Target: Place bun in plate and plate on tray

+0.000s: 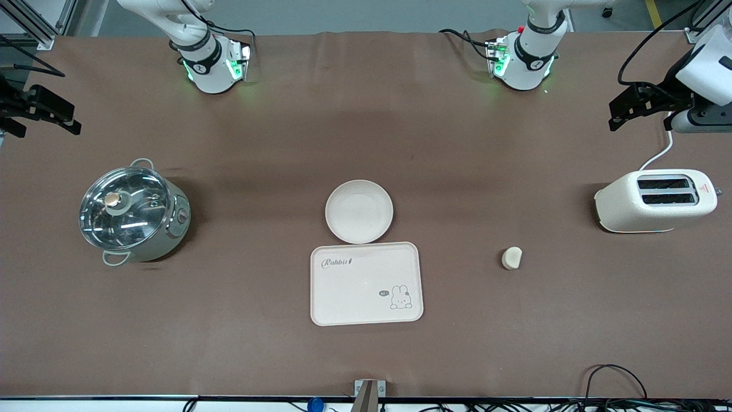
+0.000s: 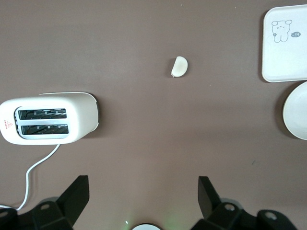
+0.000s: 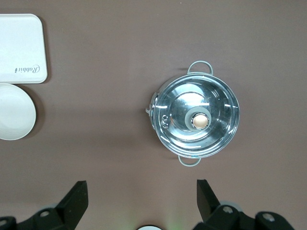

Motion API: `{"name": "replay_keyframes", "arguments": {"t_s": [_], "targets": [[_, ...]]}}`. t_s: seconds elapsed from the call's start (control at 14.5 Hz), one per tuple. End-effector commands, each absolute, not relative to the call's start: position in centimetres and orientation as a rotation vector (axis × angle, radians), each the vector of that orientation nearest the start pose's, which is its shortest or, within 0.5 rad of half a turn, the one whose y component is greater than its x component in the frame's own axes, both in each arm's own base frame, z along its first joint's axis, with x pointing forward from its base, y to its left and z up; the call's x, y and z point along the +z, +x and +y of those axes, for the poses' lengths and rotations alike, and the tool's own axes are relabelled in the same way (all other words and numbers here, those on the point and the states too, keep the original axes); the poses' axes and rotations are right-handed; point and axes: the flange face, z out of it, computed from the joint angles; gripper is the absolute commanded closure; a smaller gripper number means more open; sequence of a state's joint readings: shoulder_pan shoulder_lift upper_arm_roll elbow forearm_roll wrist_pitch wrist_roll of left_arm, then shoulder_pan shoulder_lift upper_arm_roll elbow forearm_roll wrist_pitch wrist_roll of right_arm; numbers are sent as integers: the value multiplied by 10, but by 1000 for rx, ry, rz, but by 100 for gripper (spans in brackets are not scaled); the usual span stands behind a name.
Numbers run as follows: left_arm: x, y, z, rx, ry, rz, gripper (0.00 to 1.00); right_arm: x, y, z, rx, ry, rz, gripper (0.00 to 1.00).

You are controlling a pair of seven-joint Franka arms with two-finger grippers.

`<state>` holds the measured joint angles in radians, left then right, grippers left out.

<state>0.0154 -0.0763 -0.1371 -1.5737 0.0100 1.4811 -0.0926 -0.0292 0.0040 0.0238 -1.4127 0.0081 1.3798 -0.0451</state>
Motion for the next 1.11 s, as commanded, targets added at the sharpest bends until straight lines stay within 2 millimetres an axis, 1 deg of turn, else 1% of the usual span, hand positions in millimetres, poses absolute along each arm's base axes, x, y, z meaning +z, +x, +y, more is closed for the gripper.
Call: {"name": "replay_keyframes", "arguments": {"t_s": [0.0, 0.21, 0.28, 0.35, 0.42, 0.55, 0.62, 0.69, 0.76, 0.83, 0.9, 1.04], "targets": [[661, 516, -61, 18, -3106, 63, 0, 680, 530, -5, 53, -3147, -63, 0], [660, 517, -61, 17, -3107, 63, 0, 680, 530, -5, 53, -3147, -63, 0], [652, 523, -63, 43, -3109, 56, 0, 680, 530, -4, 51, -3147, -66, 0], [641, 529, -63, 74, -3107, 73, 0, 680, 531, -2, 53, -3146, -71, 0], [624, 539, -65, 117, -3107, 77, 0, 680, 531, -2, 51, -3145, -64, 0], [587, 562, -68, 166, -3113, 58, 0, 678, 532, 4, 48, -3131, -72, 0], [564, 575, -70, 178, -3118, 40, 0, 672, 534, 14, 62, -3118, -96, 0], [540, 586, -73, 186, -3121, 15, 0, 661, 537, 29, 95, -3086, -134, 0], [513, 597, -78, 207, -3122, -1, 0, 644, 542, 36, 116, -3068, -148, 0], [492, 606, -85, 217, -3126, 6, 0, 626, 546, 45, 126, -3063, -167, 0], [473, 615, -93, 199, -3134, 25, 0, 608, 552, 52, 111, -3060, -180, 0], [424, 630, -95, 208, -3144, 52, 0, 566, 569, 58, 118, -3037, -172, 0]]}}
